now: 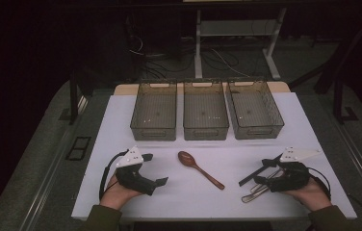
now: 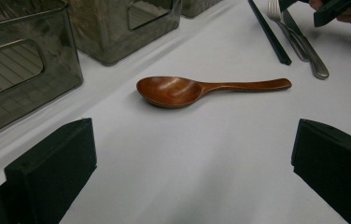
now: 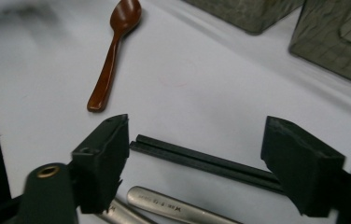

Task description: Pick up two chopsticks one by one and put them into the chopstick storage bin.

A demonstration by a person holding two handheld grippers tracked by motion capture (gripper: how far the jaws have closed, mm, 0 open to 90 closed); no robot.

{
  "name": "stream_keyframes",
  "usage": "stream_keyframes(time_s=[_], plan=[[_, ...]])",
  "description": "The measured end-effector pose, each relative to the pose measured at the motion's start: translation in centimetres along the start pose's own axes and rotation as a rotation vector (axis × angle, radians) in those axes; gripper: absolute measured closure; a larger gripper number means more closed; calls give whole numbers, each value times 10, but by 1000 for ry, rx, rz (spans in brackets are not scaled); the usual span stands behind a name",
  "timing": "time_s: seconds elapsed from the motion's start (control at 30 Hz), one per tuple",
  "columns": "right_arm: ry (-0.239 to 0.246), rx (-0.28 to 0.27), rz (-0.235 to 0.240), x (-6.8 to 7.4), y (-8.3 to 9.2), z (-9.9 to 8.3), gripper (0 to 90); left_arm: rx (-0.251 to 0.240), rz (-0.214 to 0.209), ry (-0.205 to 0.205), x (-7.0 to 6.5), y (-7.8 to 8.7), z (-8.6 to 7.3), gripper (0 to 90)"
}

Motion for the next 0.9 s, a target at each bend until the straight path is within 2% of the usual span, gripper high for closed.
stream_keyframes(time_s=[0.17,0.2,0.23,0.27,0.37,0.47,0.5,0.7,0.9], plan=[[10,28,26,7,-3,-3,396,-3,4,4,1,1,1,0],[10,28,26,7,-3,-3,396,-4,3,1,0,0,1,0],[18,36,33,7,-5,-4,442,-4,2,0,0,0,1,0],[18,36,33,7,-5,-4,442,-3,0,1,0,-1,1,0],[22,68,49,10,-9,-7,551,-3,-1,2,0,-1,1,0],[19,79,48,10,-10,-9,597,0,-2,2,0,-1,0,0],[17,84,50,10,-12,-10,649,0,-1,4,0,-1,0,0],[37,120,79,17,-20,-13,792,8,0,0,0,-2,-1,0],[67,151,96,23,-30,-14,875,10,1,0,0,-3,-2,0]])
Point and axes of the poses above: each handheld gripper's, and its own axes: y roughly backward along the jaws, z roughly out of its top, x roughly to its left, the point moved 9 cm from there along -y, roughly forward along the jaws, and after that the axes turned 5 degrees about z, right-handed, at the moved point
